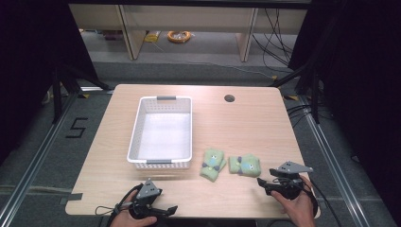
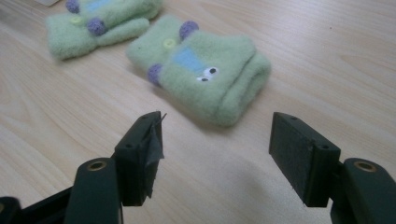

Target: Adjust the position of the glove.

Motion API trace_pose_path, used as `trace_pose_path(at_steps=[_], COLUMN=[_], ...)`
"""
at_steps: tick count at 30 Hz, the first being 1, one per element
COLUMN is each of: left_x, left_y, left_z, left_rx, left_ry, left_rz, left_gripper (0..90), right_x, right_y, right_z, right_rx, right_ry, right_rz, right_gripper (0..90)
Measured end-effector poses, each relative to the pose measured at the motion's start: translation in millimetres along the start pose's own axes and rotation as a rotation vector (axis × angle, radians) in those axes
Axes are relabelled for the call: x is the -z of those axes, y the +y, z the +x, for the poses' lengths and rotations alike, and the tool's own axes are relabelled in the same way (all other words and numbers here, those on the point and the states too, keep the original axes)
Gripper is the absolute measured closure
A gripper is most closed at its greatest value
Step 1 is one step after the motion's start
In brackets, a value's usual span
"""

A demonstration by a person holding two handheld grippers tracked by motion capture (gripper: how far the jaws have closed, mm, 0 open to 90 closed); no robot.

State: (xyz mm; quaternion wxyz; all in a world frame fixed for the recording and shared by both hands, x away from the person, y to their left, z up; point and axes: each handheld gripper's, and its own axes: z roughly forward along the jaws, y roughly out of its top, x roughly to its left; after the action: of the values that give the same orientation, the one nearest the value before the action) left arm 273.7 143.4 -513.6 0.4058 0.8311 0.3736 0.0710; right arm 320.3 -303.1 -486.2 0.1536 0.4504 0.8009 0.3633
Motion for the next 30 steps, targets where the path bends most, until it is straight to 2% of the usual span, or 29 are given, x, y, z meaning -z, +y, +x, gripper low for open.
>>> trace_pose_path(at_steps=[2, 3, 4, 5, 9, 10, 11, 12, 14, 15, 16, 17, 18, 19, 21, 22, 23, 24, 25, 26, 27, 28, 30], left_x=[0.2, -0.4, -1.1, -2.0, -4.0, -4.4, -4.9, -7.3, -9.7, -11.2, -14.0, -16.2, -21.8, -21.8, -27.8, -33.3, -33.3, -37.2, -39.9, -42.3, -45.9, -51.0, -58.0], left_y=[0.1, 0.1, 0.2, 0.1, 4.9, 6.7, 7.9, 9.3, 14.7, 19.3, 22.1, 27.4, 39.0, 39.0, 52.2, 66.1, 66.1, 74.5, 81.1, 85.8, 91.8, 99.3, 108.3], left_z=[-0.8, -1.8, -2.6, -5.4, -13.5, -15.3, -17.1, -19.9, -23.8, -26.1, -29.5, -31.6, -35.1, -35.1, -38.6, -41.1, -41.1, -43.1, -45.0, -46.1, -47.8, -48.2, -50.0], left_rx=[0.005, 0.018, 0.019, 0.038, 0.017, 0.022, 0.034, 0.041, 0.017, 0.004, 0.027, 0.020, 0.002, 0.002, -0.020, -0.051, -0.051, -0.059, -0.064, -0.066, -0.063, -0.071, -0.050], left_ry=[-0.010, -0.016, -0.019, -0.039, -0.059, -0.066, -0.074, -0.076, -0.081, -0.089, -0.099, -0.104, -0.111, -0.111, -0.119, -0.124, -0.124, -0.128, -0.130, -0.127, -0.126, -0.132, -0.144], left_rz=[-0.001, -0.002, 0.004, 0.001, -0.029, -0.031, -0.034, -0.054, -0.062, -0.052, -0.067, -0.062, -0.061, -0.061, -0.067, -0.065, -0.065, -0.072, -0.077, -0.075, -0.065, -0.062, -0.051], left_gripper=[15.9, 16.5, 17.5, 18.0, 18.7, 18.8, 18.8, 18.8, 19.1, 19.4, 20.3, 21.7, 22.9, 24.2, 25.9, 26.9, 27.8, 27.8, 29.2, 30.2, 30.5, 31.2, 33.9], right_x=[-0.2, -0.8, -1.3, -0.6, -1.9, -1.2, -3.0, -3.7, -3.8, -2.8, -2.6, -2.7, -2.1, -2.1, -4.1, -4.6, -4.6, -5.3, -5.9, -8.8, -7.4, -9.9, -10.3], right_y=[2.0, 3.0, 3.3, 4.4, 6.5, 7.3, 8.8, 9.1, 13.0, 16.5, 17.6, 19.1, 20.8, 20.8, 24.9, 26.8, 26.8, 28.6, 30.3, 30.8, 32.7, 33.1, 36.9], right_z=[-1.5, -2.5, -1.7, -1.6, -2.4, -2.4, -4.3, -4.7, -7.6, -11.8, -12.3, -14.4, -15.5, -15.5, -21.2, -22.6, -22.6, -22.1, -22.7, -25.6, -23.9, -25.5, -22.8], right_rx=[0.025, 0.029, 0.027, 0.030, 0.025, 0.017, 0.021, 0.019, 0.003, 0.002, -0.013, -0.009, -0.027, -0.027, -0.016, -0.018, -0.018, -0.038, -0.035, 0.003, -0.033, -0.028, -0.076], right_ry=[-0.008, 0.017, 0.006, -0.005, 0.015, 0.003, 0.014, 0.009, 0.008, 0.018, 0.020, 0.004, -0.002, -0.002, -0.009, -0.001, -0.001, 0.011, 0.014, 0.015, 0.013, 0.019, 0.016], right_rz=[-0.007, 0.001, -0.003, 0.001, 0.005, 0.009, 0.003, -0.001, 0.006, 0.022, 0.021, 0.012, 0.017, 0.017, 0.008, 0.020, 0.020, 0.029, 0.041, 0.022, 0.042, 0.037, 0.080], right_gripper=[38.3, 38.6, 39.8, 40.7, 42.2, 42.4, 42.5, 42.5, 43.2, 43.8, 44.0, 44.1, 44.1, 44.1, 44.4, 45.0, 45.0, 45.6, 45.8, 46.1, 46.3, 46.5, 46.9])
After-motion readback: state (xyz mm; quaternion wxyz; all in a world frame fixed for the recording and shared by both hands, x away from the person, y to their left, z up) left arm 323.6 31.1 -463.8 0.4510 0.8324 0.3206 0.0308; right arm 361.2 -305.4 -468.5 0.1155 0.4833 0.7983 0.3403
